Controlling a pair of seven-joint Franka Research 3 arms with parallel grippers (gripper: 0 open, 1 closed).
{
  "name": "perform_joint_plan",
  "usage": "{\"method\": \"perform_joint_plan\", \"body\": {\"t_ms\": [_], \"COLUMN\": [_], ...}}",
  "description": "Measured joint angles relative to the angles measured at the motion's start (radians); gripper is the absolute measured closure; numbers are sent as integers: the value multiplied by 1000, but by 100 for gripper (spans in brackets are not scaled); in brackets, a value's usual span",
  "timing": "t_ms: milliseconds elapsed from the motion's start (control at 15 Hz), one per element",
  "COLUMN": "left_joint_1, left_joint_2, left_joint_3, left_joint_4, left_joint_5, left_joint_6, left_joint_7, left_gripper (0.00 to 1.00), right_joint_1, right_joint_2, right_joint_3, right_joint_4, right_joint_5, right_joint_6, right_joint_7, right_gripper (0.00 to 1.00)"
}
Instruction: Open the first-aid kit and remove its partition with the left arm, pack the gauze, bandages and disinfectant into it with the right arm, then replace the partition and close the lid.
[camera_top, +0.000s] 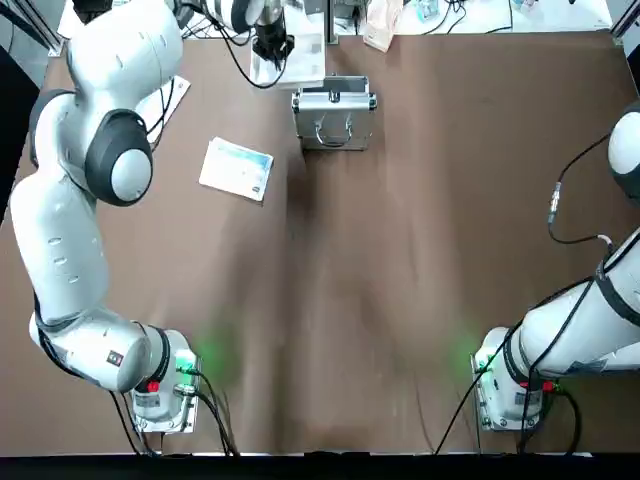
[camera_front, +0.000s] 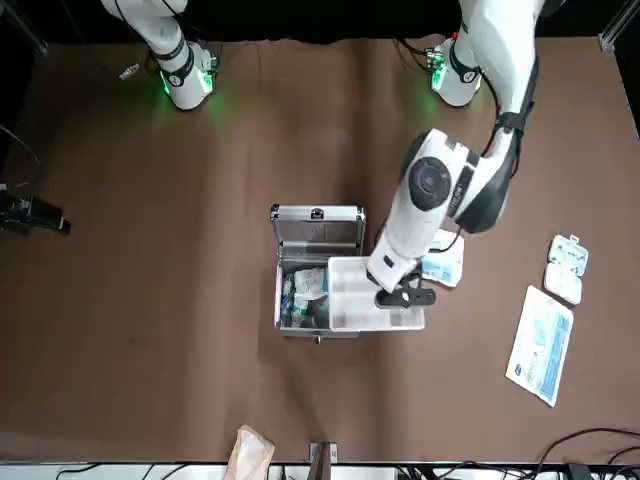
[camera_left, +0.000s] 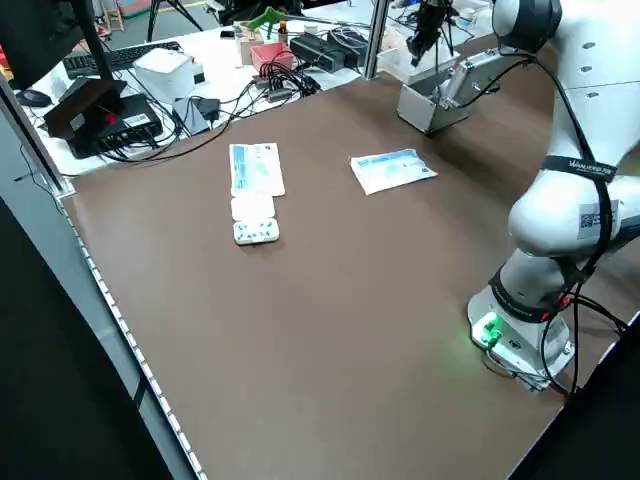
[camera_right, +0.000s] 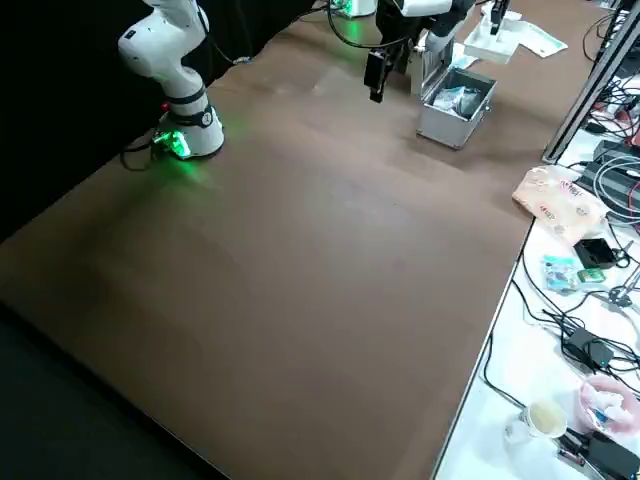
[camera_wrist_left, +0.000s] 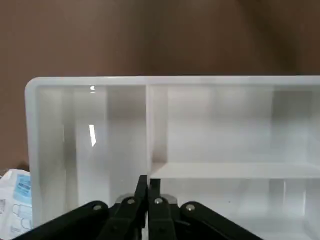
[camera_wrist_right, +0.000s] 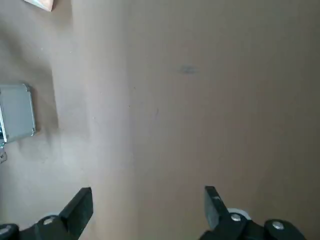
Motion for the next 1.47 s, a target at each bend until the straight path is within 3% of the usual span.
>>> {"method": "perform_joint_plan", "body": {"t_ms": [400,867,1467], "left_joint_1": [-78,-130,-141], "left_joint_2": [12,93,153], "left_joint_3": [1,5,12], "left_joint_4": [16,111,170], "left_joint_5": [0,0,0], "left_joint_6": [7,28,86], "left_joint_7": [-23,-24,-73], "left_gripper": [96,96,96], "right_joint_1": [0,-1,-2], "right_joint_2": [-5,-5,-8], "right_joint_3": [1,3,4], "right_joint_4": [0,-1,-1], "right_joint_5": [0,0,1], "right_joint_6": [0,-2,-1], "right_joint_7": [-1,-3,-3], "right_gripper": [1,1,1]}}
